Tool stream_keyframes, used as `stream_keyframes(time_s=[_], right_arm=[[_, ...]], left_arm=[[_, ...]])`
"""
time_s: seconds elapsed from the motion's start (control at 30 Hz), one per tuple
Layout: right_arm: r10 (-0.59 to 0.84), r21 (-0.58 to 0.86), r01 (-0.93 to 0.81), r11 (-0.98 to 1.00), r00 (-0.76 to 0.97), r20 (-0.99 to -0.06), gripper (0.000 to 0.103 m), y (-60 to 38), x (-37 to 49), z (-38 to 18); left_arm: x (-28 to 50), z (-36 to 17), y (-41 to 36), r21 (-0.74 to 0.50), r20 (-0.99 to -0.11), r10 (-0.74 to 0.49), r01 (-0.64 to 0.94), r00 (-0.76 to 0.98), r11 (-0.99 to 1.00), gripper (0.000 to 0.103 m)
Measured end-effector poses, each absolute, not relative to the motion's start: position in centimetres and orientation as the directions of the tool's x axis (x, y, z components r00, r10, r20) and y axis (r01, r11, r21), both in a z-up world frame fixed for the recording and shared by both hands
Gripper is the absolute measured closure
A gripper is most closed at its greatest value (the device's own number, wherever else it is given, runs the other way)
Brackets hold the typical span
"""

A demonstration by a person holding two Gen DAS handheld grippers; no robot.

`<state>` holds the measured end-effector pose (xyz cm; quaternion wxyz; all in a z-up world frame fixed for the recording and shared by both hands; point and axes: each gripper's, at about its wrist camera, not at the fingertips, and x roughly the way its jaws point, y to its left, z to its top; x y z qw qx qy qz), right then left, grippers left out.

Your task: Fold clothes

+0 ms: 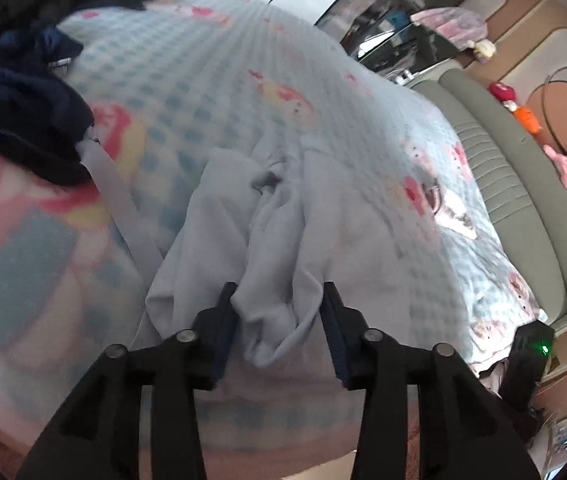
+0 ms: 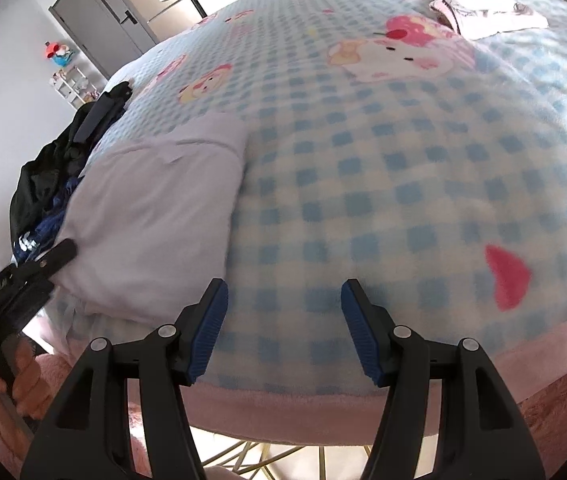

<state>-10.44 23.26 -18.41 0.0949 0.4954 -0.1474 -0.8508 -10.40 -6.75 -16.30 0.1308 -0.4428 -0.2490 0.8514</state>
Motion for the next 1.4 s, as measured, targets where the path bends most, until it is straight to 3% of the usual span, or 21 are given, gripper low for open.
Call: stream_keyframes(time_s=[0.03,0.2,0.3,0.47,0.5,0.57,0.7,0.83,0.97,1.17,1.23,1.33,1.4], right_arm=[[-0.305,0.338,0.021,-0.941,-0.489,-0.817,0.042,23.1,-10.3,-18.5],[-0.307,0.333,0.033,-0.942,-0.483,-0.82,0.042,22.8,-9.9,-18.4],[-0.311,0.339,0.03,-0.94,-0.477,-0.822,0.042,22.7,-10.0,-18.5],[-0.302,0.324,0.035,-0.945,-0.468,-0.83,0.037,21.8,-10.4,-18.9],[-0.295,0.314,0.039,-0.948,-0.469,-0.832,0.037,21.6,-10.4,-18.9],[-0.295,0.314,0.04,-0.949,-0.474,-0.83,0.037,21.6,-10.3,-18.6],[-0.32,0.345,0.045,-0.938,-0.499,-0.805,0.037,21.9,-10.6,-17.4],[-0.348,0.321,0.143,-0.936,-0.51,-0.786,0.037,19.9,-12.7,-15.8],[-0.388,0.322,0.216,-0.922,-0.488,-0.782,0.038,17.6,-14.3,-15.5],[-0.281,0.202,0.213,-0.956,-0.464,-0.84,0.038,17.9,-14.7,-16.5],[-0.314,0.262,0.175,-0.949,-0.461,-0.83,0.038,19.4,-14.7,-16.5],[-0.417,0.393,0.151,-0.907,-0.446,-0.792,0.034,20.6,-15.2,-16.9],[-0.477,0.465,0.14,-0.874,-0.424,-0.77,0.032,20.3,-16.1,-17.7]], left_arm=[[-10.3,-16.1,-6.7,-0.527,-0.686,0.429,-0.005,-0.588,-0.85,0.092],[-8.8,-13.4,-6.6,-0.441,-0.66,0.326,-0.003,-0.676,-0.898,0.092],[-8.5,-14.2,-7.1,-0.418,-0.695,0.297,0.031,-0.655,-0.908,0.092],[-8.7,-18.0,-9.3,-0.411,-0.802,0.315,0.088,-0.507,-0.907,0.08],[-8.4,-17.2,-9.4,-0.388,-0.8,0.288,0.087,-0.526,-0.917,0.064],[-7.9,-15.6,-9.6,-0.34,-0.792,0.235,0.087,-0.564,-0.936,0.052],[-8.0,-13.0,-9.2,-0.249,-0.746,0.155,0.055,-0.648,-0.967,0.051],[-9.0,-12.9,-8.1,-0.263,-0.709,0.218,-0.036,-0.671,-0.964,0.051],[-10.6,-16.1,-8.1,-0.167,-0.802,0.099,0.061,-0.589,-0.984,0.058],[-9.1,-15.0,-11.8,-0.252,-0.791,0.114,0.149,-0.602,-0.956,0.068],[-8.9,-14.3,-12.8,-0.356,-0.752,0.193,0.142,-0.63,-0.924,0.06],[-10.3,-15.7,-13.4,-0.608,-0.658,0.46,0.061,-0.596,-0.791,0.038],[-11.4,-17.0,-12.5,-0.58,-0.7,0.445,0.081,-0.559,-0.811,0.037]])
